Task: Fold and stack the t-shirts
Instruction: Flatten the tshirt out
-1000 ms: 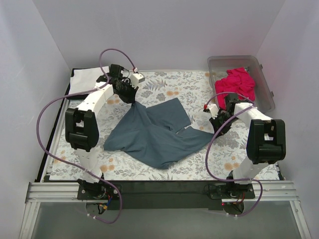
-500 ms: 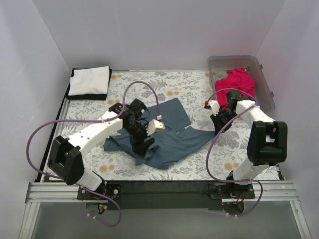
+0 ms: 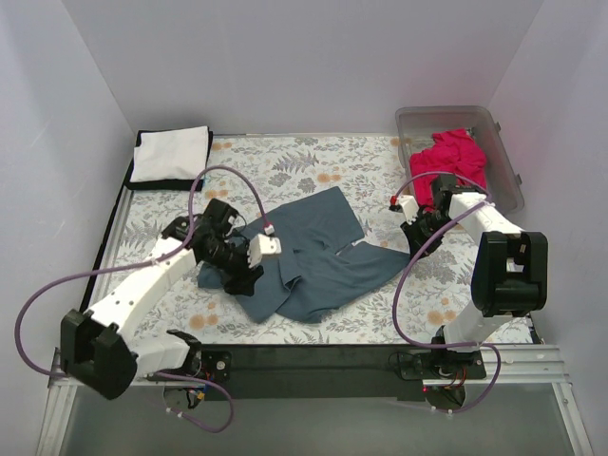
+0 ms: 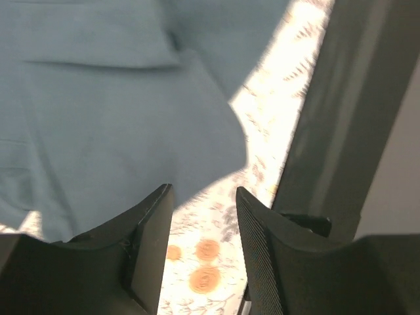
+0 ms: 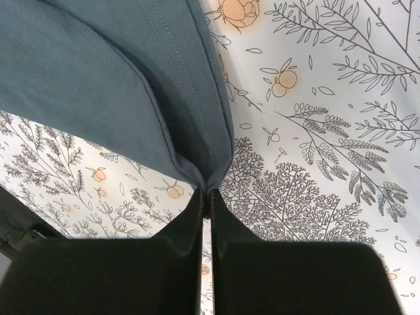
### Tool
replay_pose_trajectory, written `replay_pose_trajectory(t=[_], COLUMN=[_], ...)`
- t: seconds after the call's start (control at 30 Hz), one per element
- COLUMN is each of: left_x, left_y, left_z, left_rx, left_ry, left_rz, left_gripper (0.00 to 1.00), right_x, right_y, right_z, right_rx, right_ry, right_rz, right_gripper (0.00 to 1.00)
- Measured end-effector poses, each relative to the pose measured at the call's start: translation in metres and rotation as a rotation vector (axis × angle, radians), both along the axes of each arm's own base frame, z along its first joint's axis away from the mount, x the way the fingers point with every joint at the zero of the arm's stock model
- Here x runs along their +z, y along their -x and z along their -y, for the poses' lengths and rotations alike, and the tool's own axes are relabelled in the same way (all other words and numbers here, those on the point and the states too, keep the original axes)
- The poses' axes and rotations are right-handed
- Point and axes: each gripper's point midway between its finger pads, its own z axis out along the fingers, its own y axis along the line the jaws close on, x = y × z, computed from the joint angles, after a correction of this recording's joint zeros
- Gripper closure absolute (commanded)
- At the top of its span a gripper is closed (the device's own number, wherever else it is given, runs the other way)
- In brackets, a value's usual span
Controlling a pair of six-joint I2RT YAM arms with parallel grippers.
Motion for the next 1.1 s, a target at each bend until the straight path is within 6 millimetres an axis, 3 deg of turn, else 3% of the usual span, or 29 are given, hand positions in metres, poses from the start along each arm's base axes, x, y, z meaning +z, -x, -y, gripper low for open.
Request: replay_pose_trajectory(t=[0.17, 0.27, 0.5, 0.8, 0.97, 1.1], left_x=[-0.021, -0.045, -0.071, -0.099, -0.101, -0.092], left_y=[0.055, 0.07, 0.061, 0.052, 0.05, 0.044], left_z=[-0.003, -0.009, -0.009, -0.007, -0.003, 0.003], left_rx=[-0.211, -0.284, -0.416, -0.543, -0.564, -0.538], left_ry=[-0.008, -0.015, 0.019, 0.005, 0.023, 0.057], left_rz=[0.084, 0.149, 0.388, 0.538, 0.612, 0.674], left_gripper=[0.52, 0.51, 0.52, 0.56, 0.62, 0.75], right_x=[-0.001, -0.001, -0.003, -0.003, -0.003, -0.004], right_y=[0.003, 0.003, 0.005, 0.005, 0.006, 0.008], right_z=[0.0, 0.0, 0.0, 0.001, 0.003, 0.004], right_rx=[-0.001, -0.002, -0.005, -0.005, -0.005, -0.005], right_ry=[0.0, 0.0, 0.001, 0.005, 0.016, 0.02], right_rz=[-0.008, -0.009, -0.018, -0.018, -0.021, -0.026], right_gripper=[0.99, 0.99, 0.99, 0.99, 0.99, 0.99])
